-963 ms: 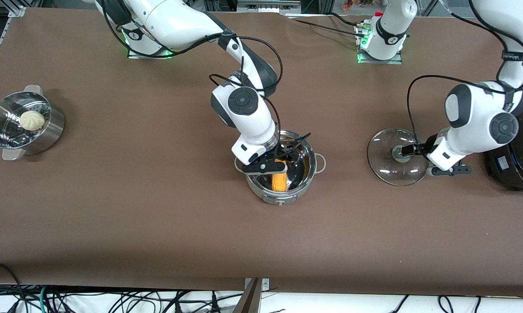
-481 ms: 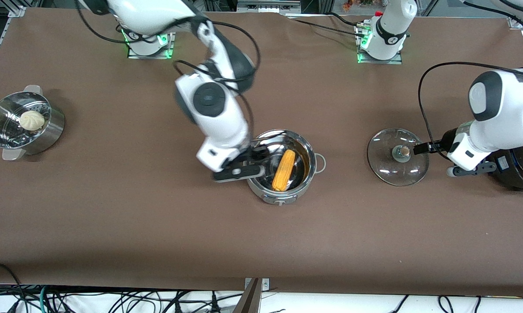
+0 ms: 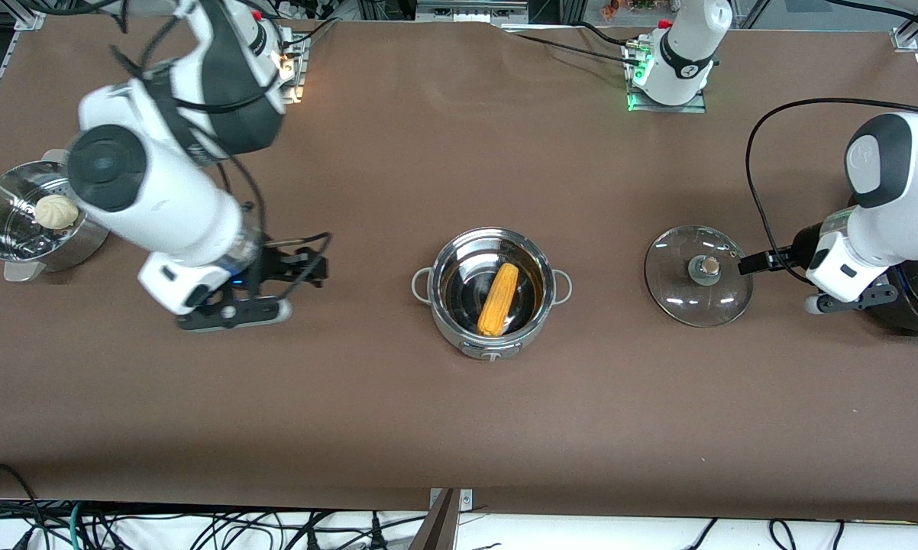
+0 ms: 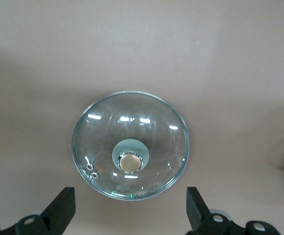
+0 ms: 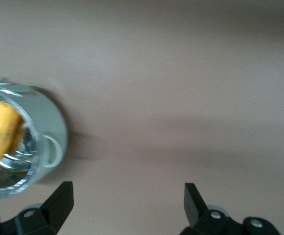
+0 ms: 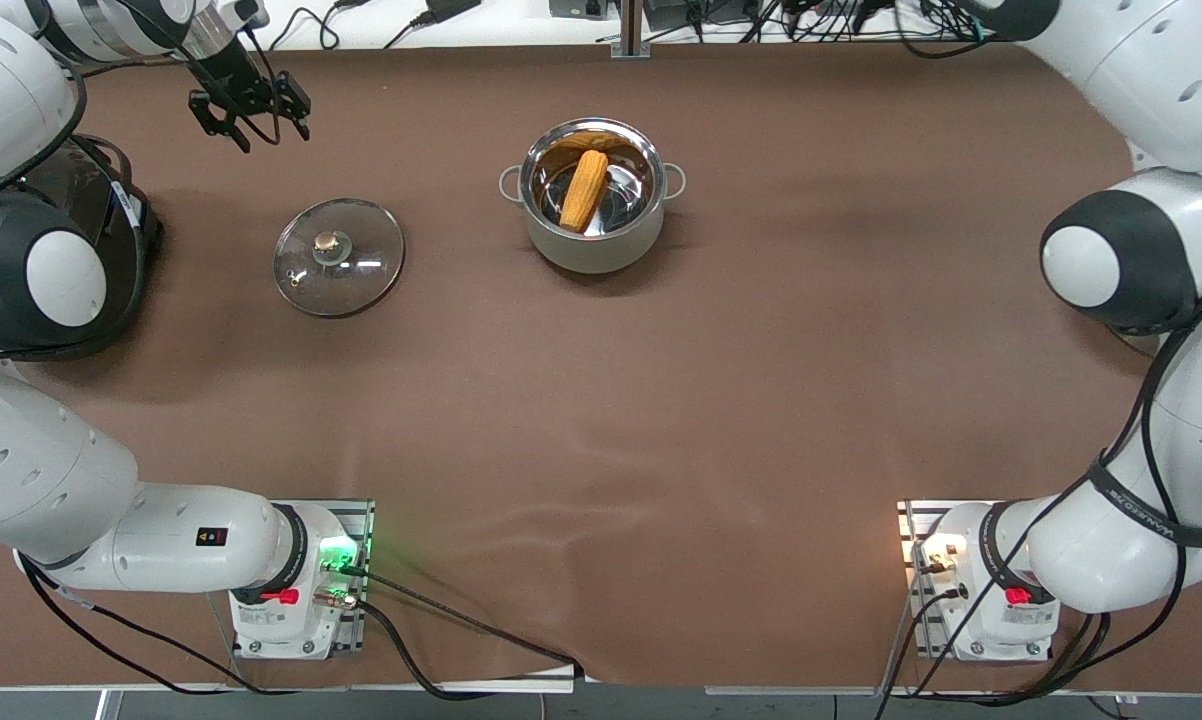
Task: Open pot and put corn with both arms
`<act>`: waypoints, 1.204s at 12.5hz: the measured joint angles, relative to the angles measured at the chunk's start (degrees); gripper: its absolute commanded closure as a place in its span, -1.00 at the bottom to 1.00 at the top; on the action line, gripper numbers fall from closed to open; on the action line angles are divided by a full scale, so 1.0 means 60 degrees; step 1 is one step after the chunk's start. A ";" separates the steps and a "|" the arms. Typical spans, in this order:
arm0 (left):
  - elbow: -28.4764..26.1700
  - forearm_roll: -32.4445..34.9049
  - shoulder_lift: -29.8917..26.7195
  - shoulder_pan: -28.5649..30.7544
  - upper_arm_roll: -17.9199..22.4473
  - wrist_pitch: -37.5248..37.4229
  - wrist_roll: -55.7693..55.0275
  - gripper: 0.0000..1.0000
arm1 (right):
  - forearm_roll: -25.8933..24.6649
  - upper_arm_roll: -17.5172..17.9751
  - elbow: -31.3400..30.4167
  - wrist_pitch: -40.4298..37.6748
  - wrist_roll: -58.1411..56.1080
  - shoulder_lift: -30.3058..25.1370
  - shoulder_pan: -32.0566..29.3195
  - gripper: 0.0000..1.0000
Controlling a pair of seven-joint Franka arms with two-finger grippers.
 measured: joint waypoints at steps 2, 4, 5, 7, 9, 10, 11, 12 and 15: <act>0.0429 0.0000 -0.0003 0.0000 0.0011 -0.0131 -0.0027 -1.00 | 0.0002 -0.0097 -0.0005 -0.0982 -0.0100 -0.0173 -0.0745 -1.00; 0.0870 0.0000 -0.0005 0.0000 0.0010 -0.0544 -0.0141 -1.00 | 0.0010 -0.0094 -0.0047 -0.1388 -0.0436 -0.0364 -0.1439 -1.00; 0.1061 0.0000 -0.0007 -0.0001 0.0008 -0.0743 -0.0178 -1.00 | 0.0009 -0.0093 -0.0178 -0.1433 -0.0639 -0.0539 -0.1685 -1.00; 0.1271 0.0000 -0.0007 -0.0001 -0.0003 -0.0983 -0.0246 -1.00 | 0.0005 -0.0089 -0.0992 -0.0969 -0.0814 -0.1183 -0.2042 -1.00; 0.1449 0.0000 -0.0009 -0.0007 -0.0056 -0.1267 -0.0314 -1.00 | 0.0006 -0.0075 -0.2395 0.0043 -0.0831 -0.2145 -0.2450 -1.00; 0.1713 0.0000 -0.0013 -0.0012 -0.0066 -0.1590 -0.0326 -1.00 | 0.0005 -0.0070 -0.2993 0.0218 -0.0831 -0.2603 -0.2679 -1.00; 0.2042 0.0000 -0.0021 -0.0012 -0.0065 -0.1969 -0.0328 -1.00 | 0.0003 -0.0068 -0.3537 0.0283 -0.0835 -0.3080 -0.2859 -1.00; 0.2360 0.0000 -0.0036 -0.0012 -0.0064 -0.2367 -0.0328 -1.00 | 0.0003 -0.0066 -0.4031 0.0289 -0.0839 -0.3589 -0.3008 -1.00; 0.3135 0.0000 -0.0144 -0.0012 -0.0061 -0.3395 -0.0328 -1.00 | 0.0004 0.0030 -0.4852 -0.0364 -0.0939 -0.4953 -0.3299 -1.00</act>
